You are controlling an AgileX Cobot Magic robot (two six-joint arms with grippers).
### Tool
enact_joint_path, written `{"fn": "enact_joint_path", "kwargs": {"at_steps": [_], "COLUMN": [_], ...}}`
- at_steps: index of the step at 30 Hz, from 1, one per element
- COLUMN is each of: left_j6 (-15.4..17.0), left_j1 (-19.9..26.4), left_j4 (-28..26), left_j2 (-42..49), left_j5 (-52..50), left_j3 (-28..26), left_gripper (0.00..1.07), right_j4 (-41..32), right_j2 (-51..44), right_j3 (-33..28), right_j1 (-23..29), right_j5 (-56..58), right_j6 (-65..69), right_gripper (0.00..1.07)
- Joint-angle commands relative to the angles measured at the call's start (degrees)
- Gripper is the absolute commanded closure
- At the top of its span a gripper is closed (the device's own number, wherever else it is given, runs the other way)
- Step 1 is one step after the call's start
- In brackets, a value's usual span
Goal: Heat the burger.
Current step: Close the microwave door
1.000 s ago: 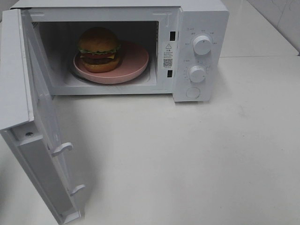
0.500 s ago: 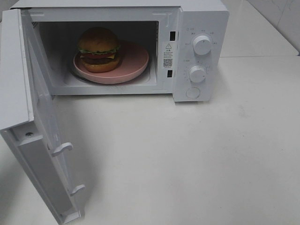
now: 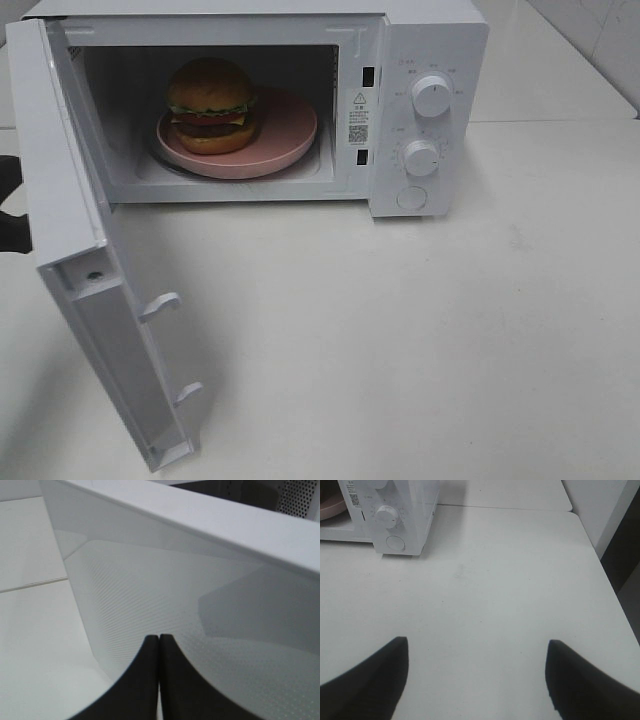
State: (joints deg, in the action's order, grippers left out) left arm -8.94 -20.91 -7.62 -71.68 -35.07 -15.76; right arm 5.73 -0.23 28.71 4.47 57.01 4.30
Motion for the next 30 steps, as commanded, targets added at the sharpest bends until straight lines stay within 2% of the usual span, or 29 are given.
{"fn": "enact_joint_path", "kwargs": {"at_steps": [1, 8, 18, 30], "left_j6": [0.3, 0.7, 6.1, 9.9], "left_j1": [-2.0, -5.0, -6.7, -6.7], "left_j4": [0.5, 0.7, 3.3, 3.7], "left_j2": [-4.4, -10.9, -17.4, -21.4], "left_j5": [-5.2, -7.9, -8.3, -8.0], "left_j3": [-0.4, -4.3, -12.3, -19.4], "left_gripper": [1.07, 1.07, 1.07, 1.07], "right_j4": [0.2, 0.2, 0.2, 0.2], "right_j2": [-1.5, -1.5, -1.5, -1.5], "right_j3": [-0.1, -0.1, -0.1, -0.1], "right_j1": [-0.5, -0.5, -0.5, -0.5], "right_j5": [-0.1, -0.1, -0.1, -0.1], "right_j6": [-0.8, -0.8, -0.7, -0.7], "right_gripper": [0.32, 0.32, 0.32, 0.32]}}
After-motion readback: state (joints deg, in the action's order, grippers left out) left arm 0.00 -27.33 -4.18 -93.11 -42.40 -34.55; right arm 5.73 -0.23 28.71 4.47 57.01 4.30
